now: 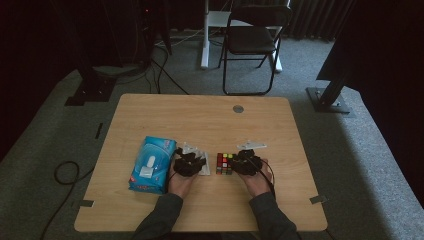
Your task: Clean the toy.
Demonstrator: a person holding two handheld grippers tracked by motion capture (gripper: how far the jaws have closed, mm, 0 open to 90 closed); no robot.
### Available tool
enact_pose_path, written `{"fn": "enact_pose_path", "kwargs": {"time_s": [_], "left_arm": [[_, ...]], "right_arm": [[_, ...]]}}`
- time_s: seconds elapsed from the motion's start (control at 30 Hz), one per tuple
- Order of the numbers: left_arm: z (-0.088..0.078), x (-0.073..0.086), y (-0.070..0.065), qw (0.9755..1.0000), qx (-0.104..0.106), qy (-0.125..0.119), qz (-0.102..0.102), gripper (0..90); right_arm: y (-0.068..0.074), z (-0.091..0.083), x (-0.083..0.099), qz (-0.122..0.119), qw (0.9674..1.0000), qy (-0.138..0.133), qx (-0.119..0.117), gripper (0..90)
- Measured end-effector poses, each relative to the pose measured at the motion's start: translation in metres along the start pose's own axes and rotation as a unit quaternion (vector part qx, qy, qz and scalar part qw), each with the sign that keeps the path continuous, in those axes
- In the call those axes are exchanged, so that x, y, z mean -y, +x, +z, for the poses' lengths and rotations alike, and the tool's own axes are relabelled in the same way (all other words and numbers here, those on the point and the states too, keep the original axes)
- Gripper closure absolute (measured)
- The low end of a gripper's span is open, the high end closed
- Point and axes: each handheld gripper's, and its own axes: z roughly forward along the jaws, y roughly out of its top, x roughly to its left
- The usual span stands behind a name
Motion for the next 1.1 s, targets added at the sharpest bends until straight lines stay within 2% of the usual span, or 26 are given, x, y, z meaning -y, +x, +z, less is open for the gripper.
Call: {"fn": "enact_pose_path", "kwargs": {"time_s": [0.23,0.33,0.47,0.57,0.67,0.87,0.97,1.03,1.1], "left_arm": [[-0.001,-0.001,0.001,1.0,-0.001,0.001,0.001,81.1],[0.0,-0.001,0.001,1.0,-0.001,0.002,0.001,81.1],[0.0,-0.001,0.0,1.0,0.0,0.001,0.001,81.1],[0.0,-0.001,0.0,1.0,0.0,0.002,0.0,81.1],[0.0,-0.001,0.0,1.0,0.0,0.002,0.001,81.1],[0.0,-0.001,0.0,1.0,0.0,0.001,0.001,81.1],[0.001,-0.001,-0.001,1.0,0.0,0.002,0.002,81.1],[0.001,-0.001,-0.001,1.0,-0.001,0.002,0.002,81.1],[0.001,-0.001,-0.001,1.0,-0.001,0.002,0.001,81.1]], "right_arm": [[-0.008,-0.002,0.003,0.006,0.9999,-0.004,-0.013,72.0],[-0.013,-0.003,0.005,0.024,0.9995,-0.007,-0.021,72.0],[-0.02,-0.004,0.005,0.048,0.9987,-0.01,-0.013,71.8],[-0.027,-0.004,0.008,0.084,0.9958,-0.012,-0.035,71.3],[-0.033,-0.004,0.009,0.107,0.9933,-0.014,-0.041,71.2],[-0.04,-0.008,0.01,0.117,0.9927,-0.015,-0.025,71.2],[-0.045,-0.007,0.011,0.137,0.9898,-0.015,-0.036,70.4],[-0.051,-0.006,0.014,0.16,0.9853,-0.019,-0.057,69.8],[-0.055,-0.006,0.016,0.176,0.9818,-0.021,-0.068,69.8]]}}
